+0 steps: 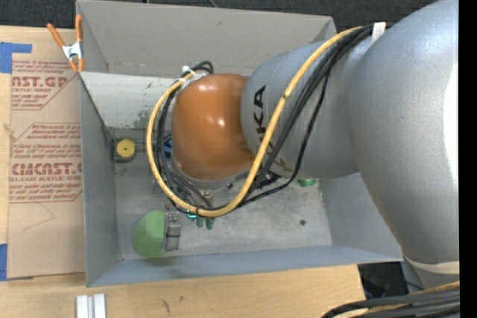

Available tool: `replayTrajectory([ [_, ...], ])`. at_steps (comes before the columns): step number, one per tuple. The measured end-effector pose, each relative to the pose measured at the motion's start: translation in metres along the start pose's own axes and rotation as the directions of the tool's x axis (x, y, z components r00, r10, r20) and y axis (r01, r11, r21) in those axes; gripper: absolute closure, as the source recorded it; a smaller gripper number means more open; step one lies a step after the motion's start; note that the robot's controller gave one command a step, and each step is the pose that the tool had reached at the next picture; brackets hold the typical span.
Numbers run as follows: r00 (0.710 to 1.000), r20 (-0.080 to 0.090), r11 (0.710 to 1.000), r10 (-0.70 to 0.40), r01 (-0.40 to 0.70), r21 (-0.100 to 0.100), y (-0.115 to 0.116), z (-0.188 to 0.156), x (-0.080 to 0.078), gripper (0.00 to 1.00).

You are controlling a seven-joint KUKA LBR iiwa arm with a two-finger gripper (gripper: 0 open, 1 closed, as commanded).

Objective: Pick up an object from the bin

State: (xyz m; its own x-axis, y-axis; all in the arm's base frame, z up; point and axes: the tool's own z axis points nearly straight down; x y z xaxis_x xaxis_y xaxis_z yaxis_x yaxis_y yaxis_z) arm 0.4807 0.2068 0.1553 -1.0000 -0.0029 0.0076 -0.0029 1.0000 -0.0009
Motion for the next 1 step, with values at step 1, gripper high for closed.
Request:
replayTrajectory([
  [1, 0.852, 0.009, 0.852, -0.524, 0.524, 0.003, -0.0016, 0.0847, -0.0083, 0.0],
])
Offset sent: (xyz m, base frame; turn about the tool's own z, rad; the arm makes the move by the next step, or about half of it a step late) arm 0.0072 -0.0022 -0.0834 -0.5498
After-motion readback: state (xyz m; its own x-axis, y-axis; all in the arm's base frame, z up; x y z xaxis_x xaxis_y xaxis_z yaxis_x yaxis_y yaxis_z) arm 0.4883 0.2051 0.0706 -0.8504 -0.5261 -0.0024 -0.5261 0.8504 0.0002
